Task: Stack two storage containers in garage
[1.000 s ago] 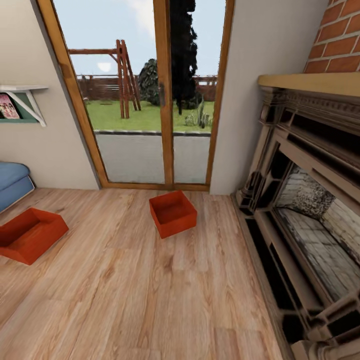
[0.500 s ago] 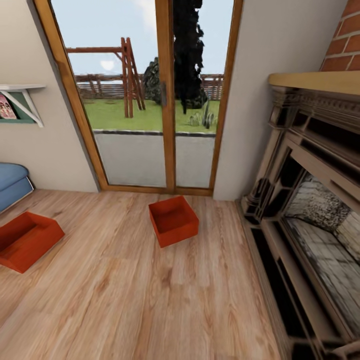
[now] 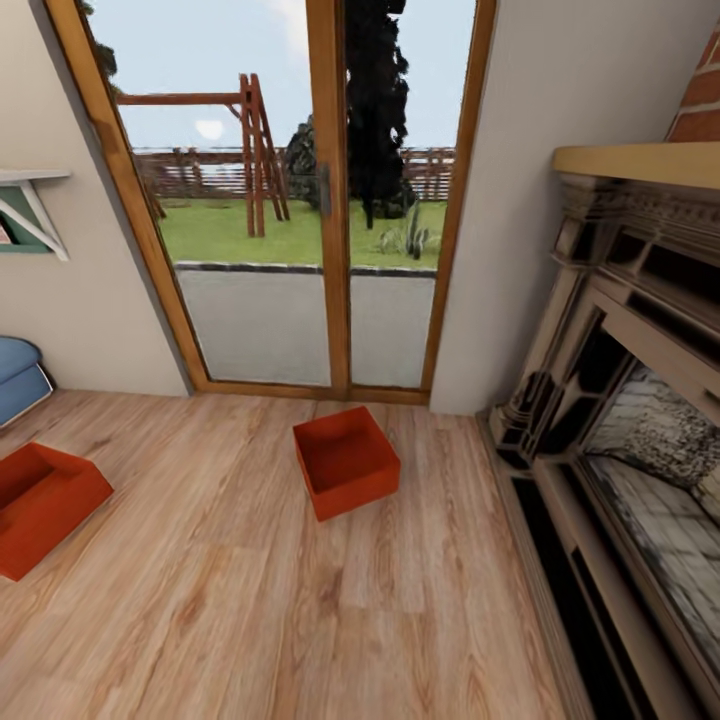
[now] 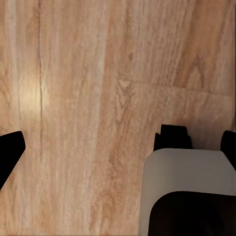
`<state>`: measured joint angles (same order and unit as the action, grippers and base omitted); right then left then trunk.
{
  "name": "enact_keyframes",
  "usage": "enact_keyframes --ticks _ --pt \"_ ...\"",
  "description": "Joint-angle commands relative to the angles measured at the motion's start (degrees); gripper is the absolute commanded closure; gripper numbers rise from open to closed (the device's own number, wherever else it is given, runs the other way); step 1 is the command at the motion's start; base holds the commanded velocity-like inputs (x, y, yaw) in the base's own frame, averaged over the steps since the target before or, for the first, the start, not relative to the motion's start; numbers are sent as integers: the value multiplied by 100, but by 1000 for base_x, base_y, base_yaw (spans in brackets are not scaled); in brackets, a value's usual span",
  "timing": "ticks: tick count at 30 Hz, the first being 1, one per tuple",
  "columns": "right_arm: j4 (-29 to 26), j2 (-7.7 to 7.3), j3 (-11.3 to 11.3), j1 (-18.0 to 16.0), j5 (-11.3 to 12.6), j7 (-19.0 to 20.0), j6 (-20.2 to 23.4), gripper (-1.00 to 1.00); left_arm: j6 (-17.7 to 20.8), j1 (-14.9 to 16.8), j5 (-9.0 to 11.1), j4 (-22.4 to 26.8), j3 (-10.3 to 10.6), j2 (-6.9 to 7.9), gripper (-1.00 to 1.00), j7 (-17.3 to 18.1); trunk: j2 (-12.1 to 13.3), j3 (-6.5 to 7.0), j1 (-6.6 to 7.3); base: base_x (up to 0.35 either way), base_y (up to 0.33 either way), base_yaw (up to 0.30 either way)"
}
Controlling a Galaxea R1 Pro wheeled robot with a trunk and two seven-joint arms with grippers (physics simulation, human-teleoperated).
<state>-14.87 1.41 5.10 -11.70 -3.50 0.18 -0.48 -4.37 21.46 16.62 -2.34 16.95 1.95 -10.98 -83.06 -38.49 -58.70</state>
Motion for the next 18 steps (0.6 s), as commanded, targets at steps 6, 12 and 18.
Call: enact_keyframes --ticks 6,12,18 --pt "1 -1 9 -2 -124 0 -5 -100 -37 8 52 -20 47 -6 -100 -1 -2 -4 -3 340 0 0" --pt "1 -1 9 -5 -136 -1 -5 -100 -37 8 52 -19 48 -10 -100 -1 -2 -4 -3 340 0 0" --pt "1 -1 9 -5 -138 0 -5 -100 -37 8 52 -19 47 -4 -100 -1 -2 -4 -3 340 0 0"
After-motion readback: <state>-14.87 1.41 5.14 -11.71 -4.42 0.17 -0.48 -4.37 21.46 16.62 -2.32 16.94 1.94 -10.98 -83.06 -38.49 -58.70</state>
